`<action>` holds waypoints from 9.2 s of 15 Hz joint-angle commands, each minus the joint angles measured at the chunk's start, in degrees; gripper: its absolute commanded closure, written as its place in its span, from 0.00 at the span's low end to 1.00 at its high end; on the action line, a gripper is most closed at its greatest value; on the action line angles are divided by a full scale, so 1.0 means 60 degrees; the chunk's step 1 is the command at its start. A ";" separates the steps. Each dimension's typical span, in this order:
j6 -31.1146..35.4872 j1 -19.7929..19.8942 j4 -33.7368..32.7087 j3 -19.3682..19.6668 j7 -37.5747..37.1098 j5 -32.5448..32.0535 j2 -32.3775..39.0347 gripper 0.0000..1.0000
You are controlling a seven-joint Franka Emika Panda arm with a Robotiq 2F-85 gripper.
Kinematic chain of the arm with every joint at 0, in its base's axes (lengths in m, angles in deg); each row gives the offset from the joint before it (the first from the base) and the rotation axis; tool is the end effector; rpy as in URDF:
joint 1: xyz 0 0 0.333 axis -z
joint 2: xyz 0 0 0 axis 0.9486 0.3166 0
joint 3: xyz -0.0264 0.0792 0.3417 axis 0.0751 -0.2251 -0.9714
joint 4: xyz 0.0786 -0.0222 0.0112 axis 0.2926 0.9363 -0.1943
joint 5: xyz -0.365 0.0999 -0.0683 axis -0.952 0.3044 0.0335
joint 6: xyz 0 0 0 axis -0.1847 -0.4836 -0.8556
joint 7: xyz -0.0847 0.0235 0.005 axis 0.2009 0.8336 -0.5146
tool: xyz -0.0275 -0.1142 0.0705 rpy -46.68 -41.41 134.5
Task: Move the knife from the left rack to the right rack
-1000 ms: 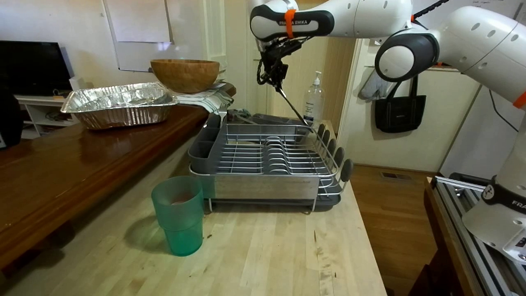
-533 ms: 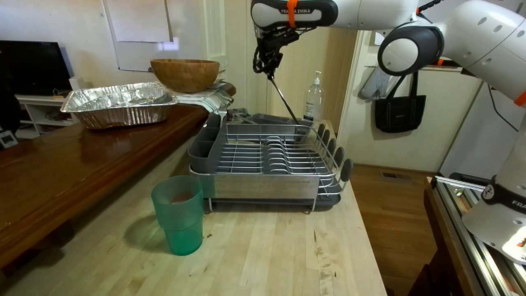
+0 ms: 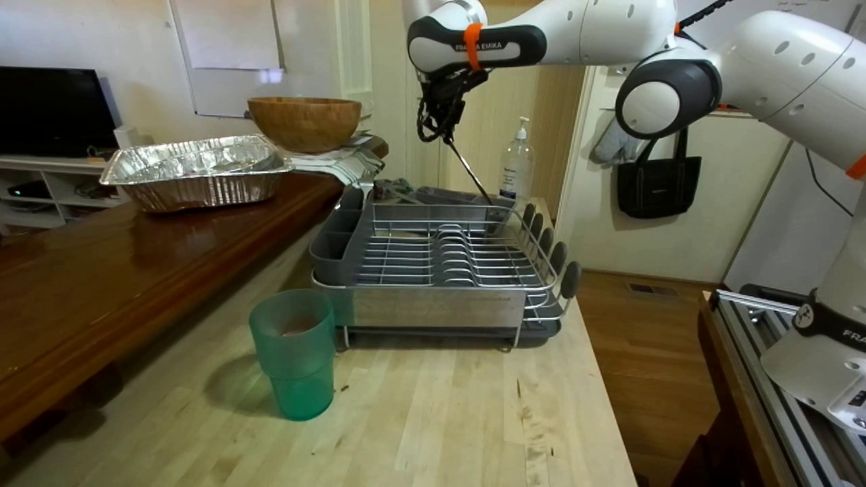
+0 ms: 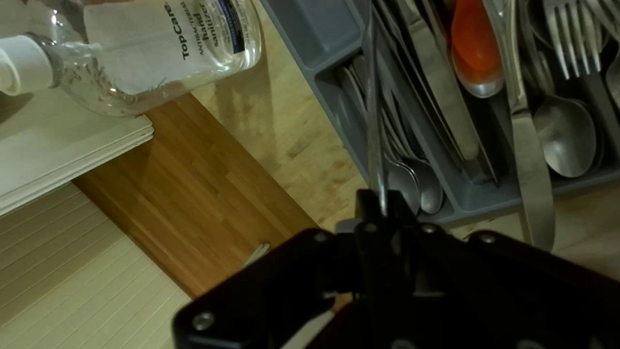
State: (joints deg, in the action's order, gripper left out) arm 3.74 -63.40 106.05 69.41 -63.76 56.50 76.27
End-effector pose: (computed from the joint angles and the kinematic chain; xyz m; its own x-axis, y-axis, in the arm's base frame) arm 0.7849 -0.2266 0.4014 0.8560 -0.4832 0.1838 -0.5136 -0.7549 0.4079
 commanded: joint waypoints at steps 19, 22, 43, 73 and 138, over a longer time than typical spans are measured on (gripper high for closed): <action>-0.1976 -0.0197 0.0108 0.0611 -0.2030 -0.0343 0.0347 0.00; -0.2406 0.0067 -0.0064 0.0585 -0.2151 -0.0293 0.0587 0.00; -0.2674 0.0780 -0.0239 0.0632 0.2366 -0.1040 0.2234 0.50; -0.3392 -0.0328 0.0079 0.0105 0.2964 -0.0870 -0.0146 0.99; -0.0104 0.0362 -0.0087 -0.0837 0.4100 0.0366 0.1327 0.97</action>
State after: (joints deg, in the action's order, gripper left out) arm 3.49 -61.24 106.13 64.36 -39.20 58.66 83.96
